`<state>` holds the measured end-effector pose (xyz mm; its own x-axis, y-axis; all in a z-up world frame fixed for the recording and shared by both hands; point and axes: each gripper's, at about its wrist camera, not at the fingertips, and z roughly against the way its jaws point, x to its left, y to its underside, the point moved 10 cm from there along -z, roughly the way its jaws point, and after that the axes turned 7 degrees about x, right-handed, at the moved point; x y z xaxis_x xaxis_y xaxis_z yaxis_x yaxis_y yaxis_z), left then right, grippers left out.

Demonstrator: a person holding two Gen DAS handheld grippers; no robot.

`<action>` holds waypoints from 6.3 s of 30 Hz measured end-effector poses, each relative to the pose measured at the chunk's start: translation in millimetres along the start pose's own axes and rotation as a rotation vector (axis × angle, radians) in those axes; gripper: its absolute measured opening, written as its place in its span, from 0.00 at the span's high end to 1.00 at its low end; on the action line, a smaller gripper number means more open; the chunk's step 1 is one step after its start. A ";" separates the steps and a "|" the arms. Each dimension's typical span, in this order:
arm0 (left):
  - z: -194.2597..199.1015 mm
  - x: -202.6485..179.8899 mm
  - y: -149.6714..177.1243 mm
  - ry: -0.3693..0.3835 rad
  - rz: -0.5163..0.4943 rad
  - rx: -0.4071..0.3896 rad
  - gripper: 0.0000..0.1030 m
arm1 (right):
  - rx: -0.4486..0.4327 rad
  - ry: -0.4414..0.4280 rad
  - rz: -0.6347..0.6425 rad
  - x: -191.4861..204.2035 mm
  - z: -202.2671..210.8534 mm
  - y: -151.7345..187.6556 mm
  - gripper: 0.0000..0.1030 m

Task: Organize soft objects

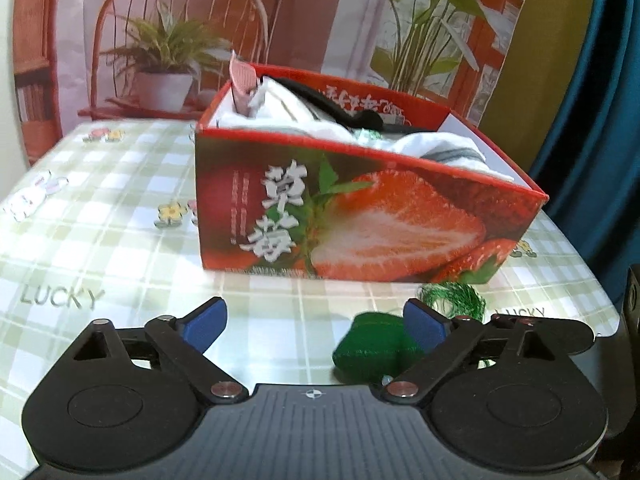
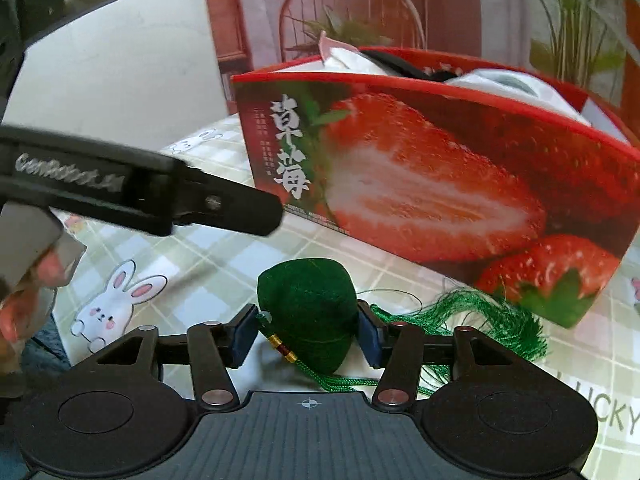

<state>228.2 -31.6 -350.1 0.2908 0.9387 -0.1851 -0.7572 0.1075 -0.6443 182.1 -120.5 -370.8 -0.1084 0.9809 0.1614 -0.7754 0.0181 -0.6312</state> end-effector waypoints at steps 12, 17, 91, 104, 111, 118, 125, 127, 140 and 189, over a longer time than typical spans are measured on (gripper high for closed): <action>-20.4 -22.1 15.2 0.169 0.043 0.043 0.32 | -0.099 0.095 -0.039 -19.6 22.0 16.9 0.36; -32.2 -26.2 21.7 0.252 0.096 0.075 0.40 | -0.096 0.071 -0.018 -12.4 17.4 19.1 0.37; -4.0 7.0 -159.6 -0.120 -0.115 -0.153 0.00 | -0.225 0.283 -0.191 -124.8 26.1 -140.2 0.01; 32.4 12.8 -154.2 -0.249 -0.122 -0.186 0.00 | -0.274 0.353 -0.236 -130.7 71.0 -141.6 0.00; 62.6 14.0 -154.5 -0.328 -0.119 -0.202 0.00 | -0.313 0.359 -0.241 -118.1 105.9 -147.0 0.00; 115.3 10.9 -160.8 -0.318 -0.079 -0.249 0.00 | -0.369 0.361 -0.257 -100.5 155.9 -154.1 0.00; 187.3 -1.8 -156.3 -0.342 -0.075 -0.312 0.00 | -0.383 0.439 -0.230 -75.8 216.1 -157.9 0.00; 205.7 -5.2 -152.2 -0.330 -0.056 -0.324 0.00 | -0.404 0.441 -0.222 -66.2 234.9 -155.9 0.00; 298.1 -34.4 -123.3 -0.379 -0.026 -0.438 0.00 | -0.483 0.451 -0.207 -19.1 306.4 -133.2 0.00; 311.8 -36.9 -102.8 -0.321 -0.062 -0.455 0.00 | -0.518 0.458 -0.213 7.3 336.8 -122.2 0.00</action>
<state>113.0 24.8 -45.7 0.0806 0.9954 0.0527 -0.3952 0.0804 -0.9151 66.6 -180.8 -36.9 0.3718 0.9265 0.0586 -0.3442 0.1962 -0.9182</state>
